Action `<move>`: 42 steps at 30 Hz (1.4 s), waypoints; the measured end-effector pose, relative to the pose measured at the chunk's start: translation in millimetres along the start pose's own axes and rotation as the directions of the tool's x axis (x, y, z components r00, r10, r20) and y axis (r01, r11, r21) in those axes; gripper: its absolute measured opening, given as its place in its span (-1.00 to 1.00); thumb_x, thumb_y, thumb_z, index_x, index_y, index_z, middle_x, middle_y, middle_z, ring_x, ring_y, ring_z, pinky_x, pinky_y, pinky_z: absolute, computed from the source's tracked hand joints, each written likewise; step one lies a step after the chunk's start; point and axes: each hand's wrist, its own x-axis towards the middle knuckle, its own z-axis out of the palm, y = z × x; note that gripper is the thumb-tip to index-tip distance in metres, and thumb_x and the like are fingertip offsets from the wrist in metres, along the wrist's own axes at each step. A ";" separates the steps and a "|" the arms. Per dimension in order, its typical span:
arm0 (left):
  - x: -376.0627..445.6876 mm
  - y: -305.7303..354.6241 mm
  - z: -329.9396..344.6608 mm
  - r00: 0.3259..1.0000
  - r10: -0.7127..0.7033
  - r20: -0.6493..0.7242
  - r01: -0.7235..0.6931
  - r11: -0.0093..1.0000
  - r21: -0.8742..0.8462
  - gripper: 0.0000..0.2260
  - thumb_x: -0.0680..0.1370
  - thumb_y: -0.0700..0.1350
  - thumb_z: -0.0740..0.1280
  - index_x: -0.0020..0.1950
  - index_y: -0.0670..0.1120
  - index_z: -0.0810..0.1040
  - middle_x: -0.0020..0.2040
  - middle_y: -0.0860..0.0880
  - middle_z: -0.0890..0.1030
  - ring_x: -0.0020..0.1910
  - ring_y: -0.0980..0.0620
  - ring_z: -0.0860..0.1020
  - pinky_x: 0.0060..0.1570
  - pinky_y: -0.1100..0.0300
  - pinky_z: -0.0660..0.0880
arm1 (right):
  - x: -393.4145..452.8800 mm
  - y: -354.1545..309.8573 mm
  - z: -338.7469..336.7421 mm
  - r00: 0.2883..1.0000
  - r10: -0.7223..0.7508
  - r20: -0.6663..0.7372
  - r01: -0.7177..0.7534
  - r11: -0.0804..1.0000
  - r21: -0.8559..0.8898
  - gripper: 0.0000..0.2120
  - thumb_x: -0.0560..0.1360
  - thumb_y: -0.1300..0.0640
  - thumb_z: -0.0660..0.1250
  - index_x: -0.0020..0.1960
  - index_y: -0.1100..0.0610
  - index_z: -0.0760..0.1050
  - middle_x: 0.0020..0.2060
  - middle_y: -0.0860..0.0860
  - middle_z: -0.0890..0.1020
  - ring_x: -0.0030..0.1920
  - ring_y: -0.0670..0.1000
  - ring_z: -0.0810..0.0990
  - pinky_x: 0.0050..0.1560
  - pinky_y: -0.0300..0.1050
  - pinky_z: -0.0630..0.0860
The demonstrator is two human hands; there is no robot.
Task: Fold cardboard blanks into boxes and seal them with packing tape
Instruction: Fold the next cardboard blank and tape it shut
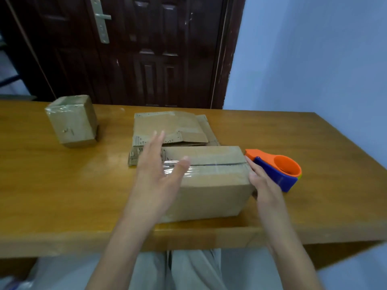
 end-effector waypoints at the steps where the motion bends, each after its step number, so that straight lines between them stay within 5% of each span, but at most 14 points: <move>1: 1.4 -2.9 1.6 0.994 -0.099 0.054 0.103 0.992 -0.069 -0.26 0.61 0.16 0.41 0.69 0.21 0.08 0.68 0.23 0.12 0.65 0.14 0.13 0.61 -0.01 0.13 | 5.7 1.6 -7.6 0.999 -0.031 0.033 0.034 0.994 -0.105 -0.73 0.67 0.11 0.23 0.23 -0.18 0.60 0.07 -0.32 0.69 0.07 -0.36 0.60 0.04 -0.34 0.46; 3: 3.1 -4.0 3.8 0.973 -0.216 0.076 0.228 0.942 -0.245 -0.12 0.55 0.06 0.51 0.70 0.23 0.01 0.68 0.20 0.14 0.64 0.07 0.17 0.61 -0.09 0.18 | 22.7 -16.5 -0.1 0.998 0.057 -0.035 -0.062 0.981 -0.185 -0.87 0.63 0.05 0.32 0.16 -0.10 0.56 0.02 -0.18 0.70 0.00 -0.21 0.64 -0.05 -0.27 0.51; 7: -3.1 -1.7 9.9 0.977 -0.209 0.039 0.212 0.949 -0.235 -0.03 0.47 0.11 0.57 0.68 0.26 -0.01 0.66 0.15 0.21 0.60 0.00 0.26 0.54 -0.22 0.31 | 21.4 -42.6 19.7 0.987 0.147 -0.064 -0.157 0.801 -0.577 -0.28 0.39 -0.53 0.33 0.28 -0.04 0.27 0.09 -0.05 0.61 0.12 0.09 0.63 0.13 0.16 0.60; 10: -7.4 -2.7 12.1 0.979 -0.199 -0.033 0.188 0.959 -0.213 -0.07 0.39 0.22 0.57 0.63 0.31 0.11 0.55 0.18 0.34 0.46 -0.02 0.42 0.38 -0.22 0.50 | 9.8 -51.0 35.5 0.984 0.082 -0.157 -0.172 0.662 -0.730 -0.14 0.27 -0.66 0.24 0.25 -0.04 0.18 0.08 0.01 0.62 0.13 0.17 0.63 0.02 0.08 0.58; 14: -11.6 -5.0 13.9 0.986 -0.152 -0.074 0.136 0.974 -0.182 -0.08 0.33 0.31 0.56 0.60 0.30 0.17 0.44 0.28 0.38 0.40 0.10 0.43 0.38 -0.11 0.50 | 1.9 -53.5 41.0 0.980 0.048 -0.192 -0.181 0.607 -0.774 -0.01 0.16 -0.76 0.13 0.24 -0.01 0.15 0.08 0.03 0.63 0.11 0.18 0.64 -0.09 0.02 0.49; 24: -19.5 -11.2 13.3 0.992 -0.108 -0.068 0.082 0.947 -0.311 -0.21 0.55 -0.05 0.50 0.61 0.37 0.15 0.46 0.48 0.32 0.47 0.26 0.38 0.49 -0.06 0.41 | 2.3 -39.6 32.2 0.983 0.028 -0.184 -0.145 0.734 -0.663 -0.29 0.35 -0.51 0.34 0.23 -0.08 0.19 -0.15 -0.13 0.50 -0.08 0.10 0.52 -0.16 0.01 0.36; 28: -23.0 -15.7 14.7 0.992 -0.106 -0.071 0.063 0.891 -0.450 -0.25 0.59 -0.19 0.45 0.62 0.33 0.21 0.47 0.47 0.35 0.44 0.39 0.37 0.48 0.18 0.39 | 4.0 -31.1 23.2 0.984 -0.066 -0.163 -0.052 0.777 -0.627 -0.47 0.45 -0.38 0.37 0.17 -0.06 0.27 -0.19 -0.16 0.55 -0.15 0.05 0.56 -0.15 0.05 0.46; 32: -25.3 -18.9 10.1 0.994 -0.109 -0.001 0.087 0.802 -0.591 -0.28 0.59 -0.31 0.39 0.61 0.27 0.30 0.39 0.46 0.48 0.31 0.45 0.49 0.17 0.51 0.48 | 6.1 -18.1 10.4 0.983 -0.132 -0.130 0.040 0.834 -0.550 -0.67 0.54 -0.24 0.36 0.11 -0.06 0.36 -0.17 -0.10 0.64 -0.17 -0.01 0.62 -0.13 0.12 0.57; 42: -18.2 -21.5 -14.8 0.970 -0.129 0.206 0.237 0.682 -0.692 -0.41 0.61 -0.29 0.28 0.51 0.27 0.47 0.33 0.32 0.61 0.29 0.18 0.62 0.16 0.17 0.64 | 11.2 -11.0 -5.1 0.985 -0.173 -0.026 0.138 0.859 -0.492 -0.92 0.69 -0.03 0.23 0.10 -0.04 0.42 -0.17 -0.08 0.69 -0.18 -0.06 0.64 -0.14 0.22 0.60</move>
